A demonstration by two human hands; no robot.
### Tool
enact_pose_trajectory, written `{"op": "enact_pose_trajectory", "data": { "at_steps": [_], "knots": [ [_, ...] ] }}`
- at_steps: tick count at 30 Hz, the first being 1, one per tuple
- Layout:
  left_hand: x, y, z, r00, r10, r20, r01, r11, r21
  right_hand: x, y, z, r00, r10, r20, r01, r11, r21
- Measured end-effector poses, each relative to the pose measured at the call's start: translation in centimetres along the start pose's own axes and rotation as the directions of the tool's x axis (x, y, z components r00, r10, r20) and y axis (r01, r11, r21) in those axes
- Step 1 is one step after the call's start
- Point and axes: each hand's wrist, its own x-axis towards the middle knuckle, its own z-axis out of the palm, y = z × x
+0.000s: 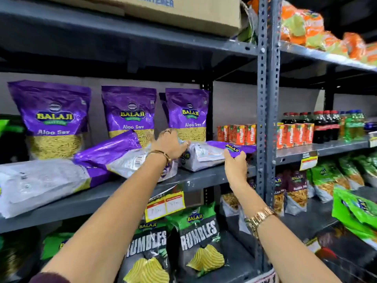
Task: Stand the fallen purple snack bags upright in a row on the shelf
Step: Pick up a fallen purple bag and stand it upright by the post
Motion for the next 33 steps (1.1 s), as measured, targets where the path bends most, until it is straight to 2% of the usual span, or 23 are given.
{"op": "enact_pose_trajectory", "data": {
  "at_steps": [3,10,15,18,23,25,29,33],
  "knots": [
    [1.5,0.6,0.6,0.987,-0.031,0.159,0.045,0.995,-0.084,1.9,0.3,0.7,0.992,0.13,0.006,-0.129,0.979,0.155],
    [3.7,1.6,1.8,0.965,-0.09,0.246,0.116,0.989,-0.094,5.5,0.8,2.9,0.941,0.33,0.07,-0.315,0.784,0.535],
    [5.5,1.7,2.0,0.923,-0.124,0.364,0.166,0.982,-0.087,6.5,0.4,3.6,0.912,0.402,0.084,-0.373,0.725,0.579],
    [5.8,1.5,1.9,0.911,-0.114,0.396,0.165,0.981,-0.097,7.1,0.3,3.7,0.909,0.414,0.047,-0.365,0.739,0.566],
    [5.1,0.7,0.7,0.891,-0.1,0.443,0.211,0.954,-0.21,7.2,-0.5,4.5,0.935,0.353,-0.023,-0.267,0.747,0.609],
    [5.0,0.2,0.5,0.892,-0.066,0.448,0.184,0.957,-0.226,7.6,-0.9,4.9,0.952,0.3,-0.067,-0.193,0.753,0.629],
    [4.8,0.3,0.9,0.891,-0.069,0.448,0.264,0.883,-0.388,9.5,-1.5,5.4,0.975,0.138,-0.176,-0.005,0.8,0.599],
    [4.9,1.5,1.9,0.887,-0.089,0.454,0.244,0.924,-0.296,11.9,-2.3,5.8,0.981,-0.004,-0.195,0.113,0.826,0.552]
  ]
}}
